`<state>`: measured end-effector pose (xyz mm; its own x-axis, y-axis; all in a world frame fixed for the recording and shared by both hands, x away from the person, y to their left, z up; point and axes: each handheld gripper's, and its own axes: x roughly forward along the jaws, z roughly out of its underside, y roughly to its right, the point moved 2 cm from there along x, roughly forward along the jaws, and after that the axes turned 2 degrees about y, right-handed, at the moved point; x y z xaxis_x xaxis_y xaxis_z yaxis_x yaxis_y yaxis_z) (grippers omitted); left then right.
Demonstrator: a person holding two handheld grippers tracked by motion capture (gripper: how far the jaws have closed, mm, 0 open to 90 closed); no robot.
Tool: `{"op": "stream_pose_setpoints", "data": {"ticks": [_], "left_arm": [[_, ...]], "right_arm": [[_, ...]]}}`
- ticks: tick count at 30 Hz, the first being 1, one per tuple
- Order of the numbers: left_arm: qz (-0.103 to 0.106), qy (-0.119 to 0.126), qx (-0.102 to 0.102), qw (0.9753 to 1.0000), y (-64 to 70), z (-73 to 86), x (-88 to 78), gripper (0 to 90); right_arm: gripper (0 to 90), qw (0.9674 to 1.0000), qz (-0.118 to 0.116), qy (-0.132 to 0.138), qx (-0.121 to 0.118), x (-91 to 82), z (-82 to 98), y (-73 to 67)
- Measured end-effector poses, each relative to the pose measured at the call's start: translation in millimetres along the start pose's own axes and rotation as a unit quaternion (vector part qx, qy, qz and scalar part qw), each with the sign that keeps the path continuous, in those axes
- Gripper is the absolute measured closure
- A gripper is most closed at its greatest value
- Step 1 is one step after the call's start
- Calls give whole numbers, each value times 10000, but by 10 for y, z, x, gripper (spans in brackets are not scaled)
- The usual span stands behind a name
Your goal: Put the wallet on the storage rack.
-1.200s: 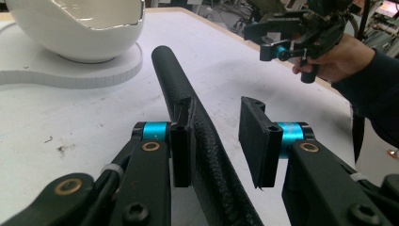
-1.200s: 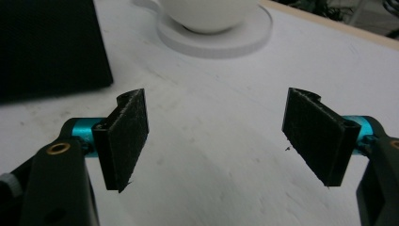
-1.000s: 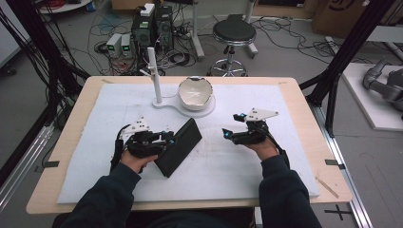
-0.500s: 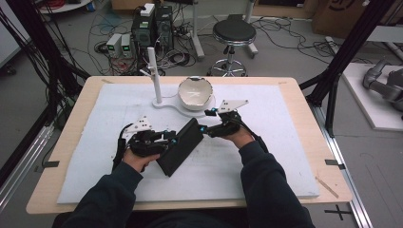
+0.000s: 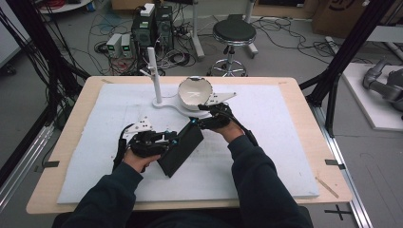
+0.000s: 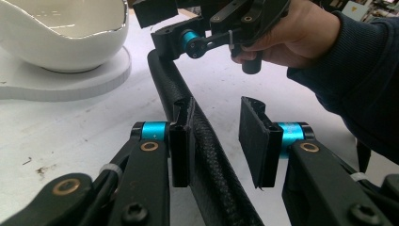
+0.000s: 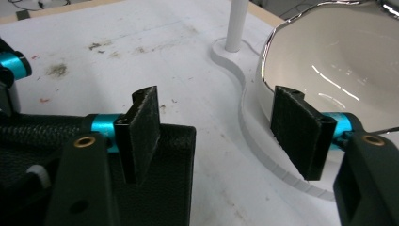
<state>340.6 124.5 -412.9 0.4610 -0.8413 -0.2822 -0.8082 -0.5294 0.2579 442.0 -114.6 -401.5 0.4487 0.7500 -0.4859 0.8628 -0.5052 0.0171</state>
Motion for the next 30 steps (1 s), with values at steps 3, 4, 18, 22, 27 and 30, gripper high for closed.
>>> {"op": "stream_pose_setpoints", "data": {"ticks": [3,4,18,22,27,30], "left_arm": [[38,10,8,10000,13,-1,6,660],[49,22,4,10000,15,-2,9,662],[-728,94,-180,9971,-64,-65,-181,363],[-825,-179,-89,9964,20,1,-182,299],[-748,-584,-58,9955,59,129,-103,308],[-529,-785,-44,9955,52,177,-63,461]], "right_arm": [[339,10000,-60,-4,57,-32,1,14],[328,10000,-26,24,73,-38,-6,14],[337,10000,43,-68,-6,-12,-9,-6],[334,9999,84,-60,-43,-4,-12,-9],[326,9999,115,-83,-37,-22,-15,-11],[323,9999,108,-87,-13,-36,-19,-13]]}}
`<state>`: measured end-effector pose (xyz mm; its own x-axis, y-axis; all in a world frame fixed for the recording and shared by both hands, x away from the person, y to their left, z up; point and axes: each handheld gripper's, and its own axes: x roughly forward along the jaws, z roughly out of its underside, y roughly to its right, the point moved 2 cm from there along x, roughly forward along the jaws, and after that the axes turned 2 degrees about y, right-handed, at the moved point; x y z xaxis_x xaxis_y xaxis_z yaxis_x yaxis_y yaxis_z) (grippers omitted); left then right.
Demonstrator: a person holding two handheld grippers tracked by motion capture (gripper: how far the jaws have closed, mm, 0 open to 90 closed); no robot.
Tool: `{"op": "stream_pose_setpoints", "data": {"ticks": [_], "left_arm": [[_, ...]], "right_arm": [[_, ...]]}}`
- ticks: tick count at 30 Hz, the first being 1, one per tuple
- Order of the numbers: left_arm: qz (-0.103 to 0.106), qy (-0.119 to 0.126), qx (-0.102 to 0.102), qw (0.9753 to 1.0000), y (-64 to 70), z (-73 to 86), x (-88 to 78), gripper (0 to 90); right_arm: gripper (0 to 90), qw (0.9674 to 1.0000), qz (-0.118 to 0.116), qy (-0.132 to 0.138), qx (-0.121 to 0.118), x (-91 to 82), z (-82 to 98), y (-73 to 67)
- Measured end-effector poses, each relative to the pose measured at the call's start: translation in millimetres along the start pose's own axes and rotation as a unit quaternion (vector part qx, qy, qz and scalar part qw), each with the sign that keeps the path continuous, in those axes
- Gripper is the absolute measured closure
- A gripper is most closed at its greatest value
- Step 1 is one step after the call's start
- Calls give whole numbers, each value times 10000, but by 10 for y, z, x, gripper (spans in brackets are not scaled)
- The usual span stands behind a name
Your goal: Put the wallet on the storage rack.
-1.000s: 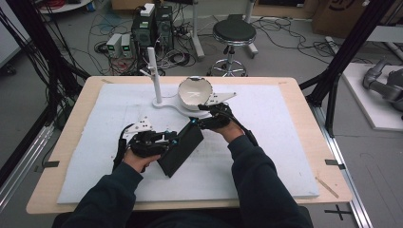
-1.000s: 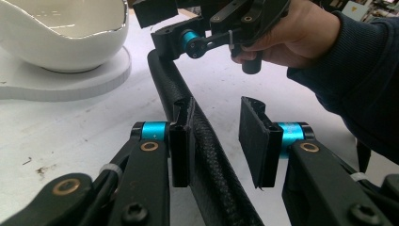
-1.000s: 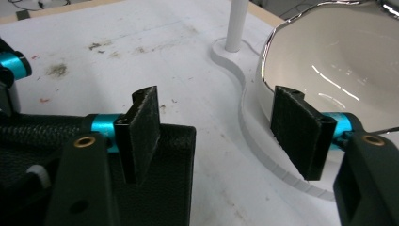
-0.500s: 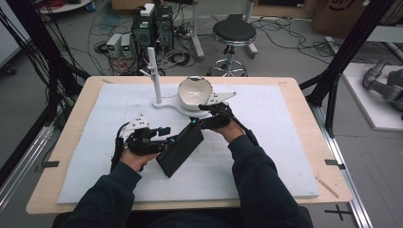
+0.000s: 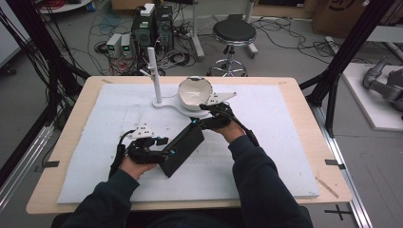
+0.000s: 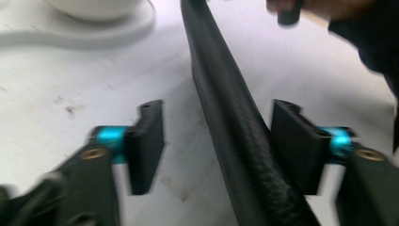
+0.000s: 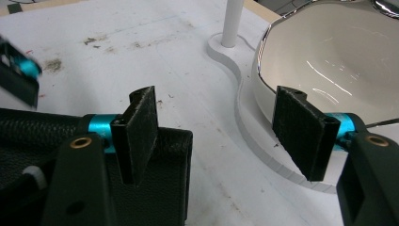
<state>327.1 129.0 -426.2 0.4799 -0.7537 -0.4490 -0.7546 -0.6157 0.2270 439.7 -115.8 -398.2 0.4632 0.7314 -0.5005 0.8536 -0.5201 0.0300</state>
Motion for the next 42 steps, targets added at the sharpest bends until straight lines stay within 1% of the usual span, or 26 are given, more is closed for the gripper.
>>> {"op": "stream_pose_setpoints", "data": {"ticks": [1,2,3,6,7,8,9,11,14,15,17,19,20,23,26,27,29,34,37,40,42], "left_arm": [[47,-12,36,10000,6,1,2,550],[-25,-26,58,10000,4,0,3,619],[-7,-47,29,10000,-23,-2,-4,632],[216,7,-200,9996,-119,-1,-25,693],[248,76,-234,9994,-140,-8,-33,707],[250,114,-185,9995,-159,-17,-46,717],[245,152,-152,9995,-173,-29,-52,721],[246,174,-77,9995,-193,-53,-62,725],[404,256,5,9989,-216,-86,-58,729],[462,290,37,9985,-219,-97,-57,730],[553,359,102,9978,-225,-117,-57,730],[633,441,96,9970,-232,-130,-60,730],[675,472,114,9965,-234,-135,-63,730],[785,538,145,9954,-239,-143,-69,729],[830,558,181,9948,-249,-145,-74,729],[827,552,190,9949,-252,-143,-73,729],[823,525,168,9951,-254,-140,-69,729],[810,496,208,9953,-253,-136,-53,728],[853,504,233,9948,-250,-134,-33,728],[865,536,258,9945,-261,-149,-4,728],[853,601,230,9943,-279,-156,19,728]], "right_arm": [[317,10000,22,15,20,-11,1,6],[307,10000,36,53,55,-28,5,12],[302,9999,51,49,72,-50,15,25],[281,9997,57,126,194,-146,90,74],[280,9997,43,137,215,-186,126,89],[279,9996,26,150,237,-228,167,101],[276,9995,23,179,250,-269,212,113],[266,9994,-12,155,298,-349,300,132],[265,9991,-183,147,347,-428,414,131],[265,9991,-252,151,317,-436,443,124],[265,9989,-357,123,269,-426,484,99],[265,9981,-540,129,261,-389,496,65],[265,9980,-568,154,226,-376,493,54],[266,9962,-833,265,31,-316,470,-7],[276,9944,-1015,276,-51,-257,471,-46],[276,9946,-1007,258,-70,-241,475,-50],[276,9946,-1009,238,-36,-223,481,-48],[276,9946,-994,301,47,-227,471,-28],[276,9939,-1049,321,68,-235,465,-33],[278,9931,-1120,332,32,-231,456,-52],[314,9926,-1170,314,19,-232,455,-60]]}}
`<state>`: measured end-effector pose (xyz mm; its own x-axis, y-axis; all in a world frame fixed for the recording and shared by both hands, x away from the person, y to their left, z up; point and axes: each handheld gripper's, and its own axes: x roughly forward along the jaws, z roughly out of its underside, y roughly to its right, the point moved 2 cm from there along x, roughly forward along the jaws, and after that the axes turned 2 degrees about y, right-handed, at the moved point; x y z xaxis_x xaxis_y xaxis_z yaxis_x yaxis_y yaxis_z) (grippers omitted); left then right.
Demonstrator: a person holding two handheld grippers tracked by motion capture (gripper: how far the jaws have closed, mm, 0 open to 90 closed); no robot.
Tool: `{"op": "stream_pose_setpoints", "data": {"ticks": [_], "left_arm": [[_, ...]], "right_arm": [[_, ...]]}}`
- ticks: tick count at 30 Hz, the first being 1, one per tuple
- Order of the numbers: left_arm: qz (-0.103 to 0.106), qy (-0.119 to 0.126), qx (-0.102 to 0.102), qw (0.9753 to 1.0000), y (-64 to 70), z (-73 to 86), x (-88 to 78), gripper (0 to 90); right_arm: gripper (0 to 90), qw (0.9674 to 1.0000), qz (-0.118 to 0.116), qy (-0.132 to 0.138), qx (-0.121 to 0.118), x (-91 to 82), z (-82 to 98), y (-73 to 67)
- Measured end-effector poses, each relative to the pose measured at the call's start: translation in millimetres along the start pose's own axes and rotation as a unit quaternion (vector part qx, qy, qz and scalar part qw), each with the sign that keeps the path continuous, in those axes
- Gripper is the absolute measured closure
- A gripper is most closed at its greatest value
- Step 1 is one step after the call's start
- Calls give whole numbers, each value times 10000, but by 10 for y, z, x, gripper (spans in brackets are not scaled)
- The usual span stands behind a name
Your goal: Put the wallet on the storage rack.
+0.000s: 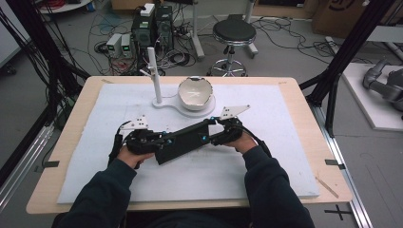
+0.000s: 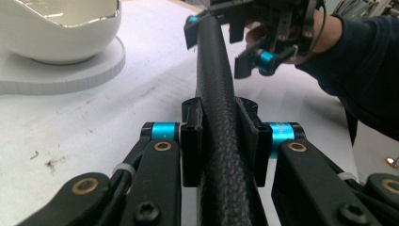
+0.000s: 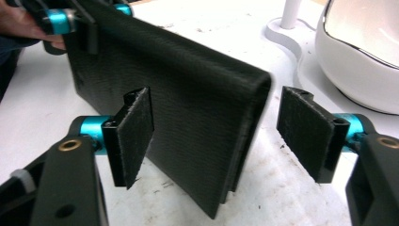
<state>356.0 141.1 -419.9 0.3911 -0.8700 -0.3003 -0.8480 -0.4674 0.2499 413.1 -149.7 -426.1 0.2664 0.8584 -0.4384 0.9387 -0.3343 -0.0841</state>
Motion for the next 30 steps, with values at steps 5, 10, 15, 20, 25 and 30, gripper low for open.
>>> {"op": "stream_pose_setpoints", "data": {"ticks": [5,10,15,20,25,30], "left_arm": [[-218,19,-4,9998,-54,11,21,718],[-526,19,-111,9986,-90,9,4,613],[-766,-27,-183,9969,-127,17,-23,513],[-940,-115,-202,9953,-161,37,-71,430],[-1114,-295,-439,9924,-262,122,-132,351],[-1157,-250,-505,9917,-265,135,-104,347]], "right_arm": [[354,9999,-64,-75,49,-32,5,0],[394,9997,-177,-193,-6,-44,18,-17],[436,9991,-313,-271,-39,-55,32,-47],[460,9986,-441,-286,-92,-55,43,-85],[472,9982,-518,-266,-156,-25,74,-135],[447,9985,-471,-247,-122,67,77,-176]]}}
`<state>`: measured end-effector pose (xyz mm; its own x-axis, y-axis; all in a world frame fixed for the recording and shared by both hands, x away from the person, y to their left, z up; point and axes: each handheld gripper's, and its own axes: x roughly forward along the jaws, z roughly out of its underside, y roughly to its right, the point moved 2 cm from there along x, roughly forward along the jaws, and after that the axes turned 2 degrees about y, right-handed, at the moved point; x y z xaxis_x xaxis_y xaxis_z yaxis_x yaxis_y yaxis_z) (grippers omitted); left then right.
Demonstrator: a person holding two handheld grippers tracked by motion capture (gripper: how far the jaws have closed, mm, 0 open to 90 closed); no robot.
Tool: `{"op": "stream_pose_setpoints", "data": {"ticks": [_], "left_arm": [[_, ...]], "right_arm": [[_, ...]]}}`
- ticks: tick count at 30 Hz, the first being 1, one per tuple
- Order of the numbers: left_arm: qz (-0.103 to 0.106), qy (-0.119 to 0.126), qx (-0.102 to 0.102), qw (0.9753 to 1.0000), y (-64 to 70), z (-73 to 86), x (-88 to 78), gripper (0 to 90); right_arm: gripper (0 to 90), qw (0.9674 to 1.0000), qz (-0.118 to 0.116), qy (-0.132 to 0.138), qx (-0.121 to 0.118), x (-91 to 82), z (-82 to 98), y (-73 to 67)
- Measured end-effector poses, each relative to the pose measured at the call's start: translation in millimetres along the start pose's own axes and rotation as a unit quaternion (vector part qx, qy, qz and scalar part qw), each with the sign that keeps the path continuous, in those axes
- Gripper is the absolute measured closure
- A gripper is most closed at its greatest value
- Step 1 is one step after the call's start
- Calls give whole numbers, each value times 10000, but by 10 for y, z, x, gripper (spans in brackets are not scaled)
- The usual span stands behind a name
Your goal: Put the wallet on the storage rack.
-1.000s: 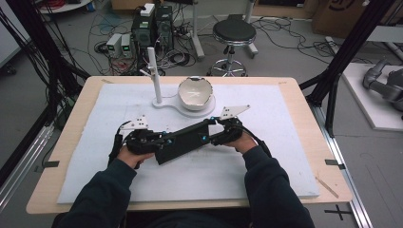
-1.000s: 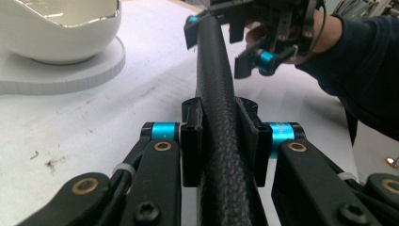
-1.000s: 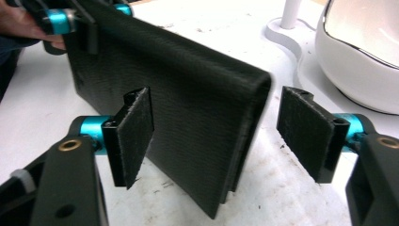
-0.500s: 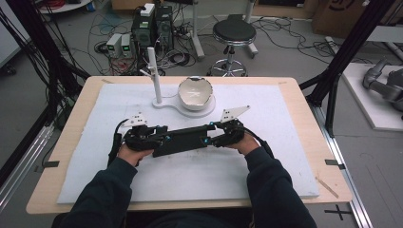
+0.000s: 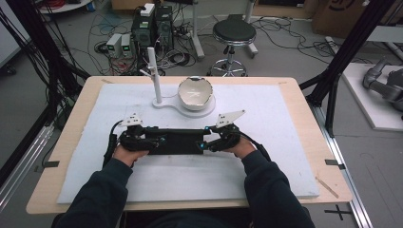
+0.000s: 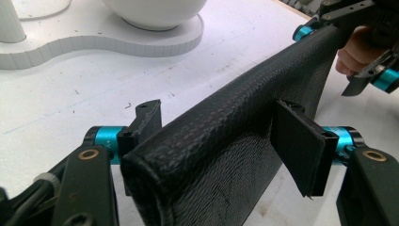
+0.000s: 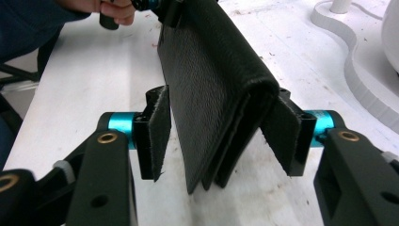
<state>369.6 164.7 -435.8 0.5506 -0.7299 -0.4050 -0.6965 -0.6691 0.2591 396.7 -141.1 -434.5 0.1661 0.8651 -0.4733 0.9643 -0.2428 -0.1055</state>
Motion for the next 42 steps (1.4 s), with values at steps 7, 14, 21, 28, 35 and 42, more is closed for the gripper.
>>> {"op": "stream_pose_setpoints", "data": {"ticks": [7,14,21,28,35,42], "left_arm": [[34,194,-45,9998,13,1,59,332],[-284,523,0,9982,-39,-73,-106,345],[-774,801,-30,9938,-243,-121,-369,348],[-1202,875,-67,9889,-396,-116,-504,351],[-1395,815,0,9869,-440,-95,-537,357],[-1417,791,-63,9867,-482,-44,-571,359]], "right_arm": [[684,9994,72,170,301,36,-1,48],[740,9992,194,210,295,-130,-16,92],[741,9938,946,407,426,-637,142,166],[719,9910,1247,279,395,-778,306,131],[655,9939,1084,-91,185,-481,360,102],[721,9932,1067,-395,231,-329,433,145]]}}
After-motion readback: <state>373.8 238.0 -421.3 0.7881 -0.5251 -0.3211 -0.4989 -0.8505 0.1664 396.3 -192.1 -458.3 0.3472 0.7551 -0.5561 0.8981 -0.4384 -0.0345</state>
